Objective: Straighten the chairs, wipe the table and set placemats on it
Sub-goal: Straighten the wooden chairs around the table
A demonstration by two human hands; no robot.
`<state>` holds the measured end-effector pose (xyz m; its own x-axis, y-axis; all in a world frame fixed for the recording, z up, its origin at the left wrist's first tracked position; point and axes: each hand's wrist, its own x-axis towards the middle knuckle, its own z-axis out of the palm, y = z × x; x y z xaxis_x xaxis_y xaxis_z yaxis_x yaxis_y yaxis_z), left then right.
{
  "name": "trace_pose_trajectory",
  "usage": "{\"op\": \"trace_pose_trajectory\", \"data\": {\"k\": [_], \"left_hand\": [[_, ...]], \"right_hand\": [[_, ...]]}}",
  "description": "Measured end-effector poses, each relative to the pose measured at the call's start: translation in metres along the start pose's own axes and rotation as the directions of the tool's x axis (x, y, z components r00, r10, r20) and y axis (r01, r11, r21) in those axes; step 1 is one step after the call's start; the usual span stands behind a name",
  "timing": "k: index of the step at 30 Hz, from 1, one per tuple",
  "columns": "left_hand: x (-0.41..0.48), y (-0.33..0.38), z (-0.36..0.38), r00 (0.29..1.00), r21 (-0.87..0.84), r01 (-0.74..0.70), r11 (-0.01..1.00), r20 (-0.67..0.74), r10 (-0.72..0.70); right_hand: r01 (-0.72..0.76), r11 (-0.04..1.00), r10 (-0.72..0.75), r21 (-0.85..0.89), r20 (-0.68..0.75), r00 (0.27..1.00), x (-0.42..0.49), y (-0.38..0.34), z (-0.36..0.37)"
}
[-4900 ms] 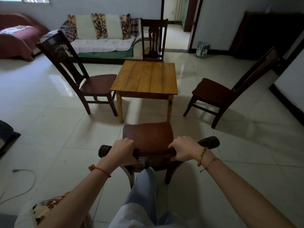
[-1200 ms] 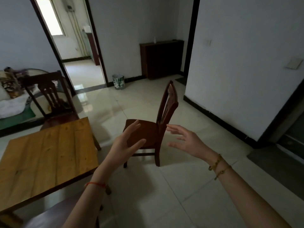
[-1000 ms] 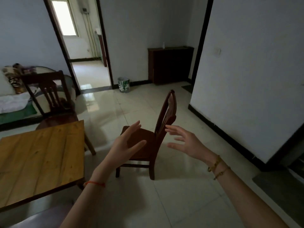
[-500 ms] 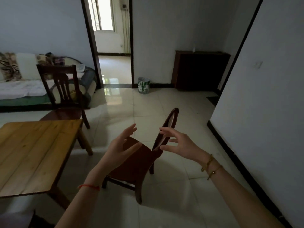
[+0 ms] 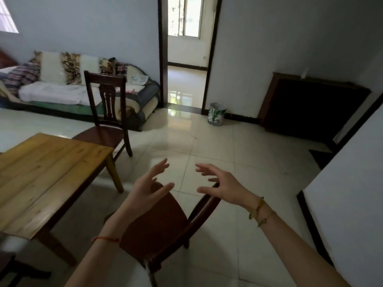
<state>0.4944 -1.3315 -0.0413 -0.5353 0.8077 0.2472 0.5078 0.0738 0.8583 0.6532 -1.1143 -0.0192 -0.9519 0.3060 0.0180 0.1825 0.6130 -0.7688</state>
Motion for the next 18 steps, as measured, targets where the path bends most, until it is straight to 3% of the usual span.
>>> {"op": "trace_pose_trajectory", "data": {"k": [8, 18], "left_hand": [[0.022, 0.005, 0.03, 0.973, 0.089, 0.112, 0.99, -0.211, -0.091], [0.021, 0.039, 0.107, 0.841, 0.136, 0.312, 0.94, -0.501, -0.206]], "right_hand": [[0.21, 0.977, -0.211, 0.028, 0.205, 0.956, 0.072, 0.044, -0.033], [0.42, 0.901, -0.419, 0.111, 0.479, 0.771, 0.11, 0.084, -0.059]]}}
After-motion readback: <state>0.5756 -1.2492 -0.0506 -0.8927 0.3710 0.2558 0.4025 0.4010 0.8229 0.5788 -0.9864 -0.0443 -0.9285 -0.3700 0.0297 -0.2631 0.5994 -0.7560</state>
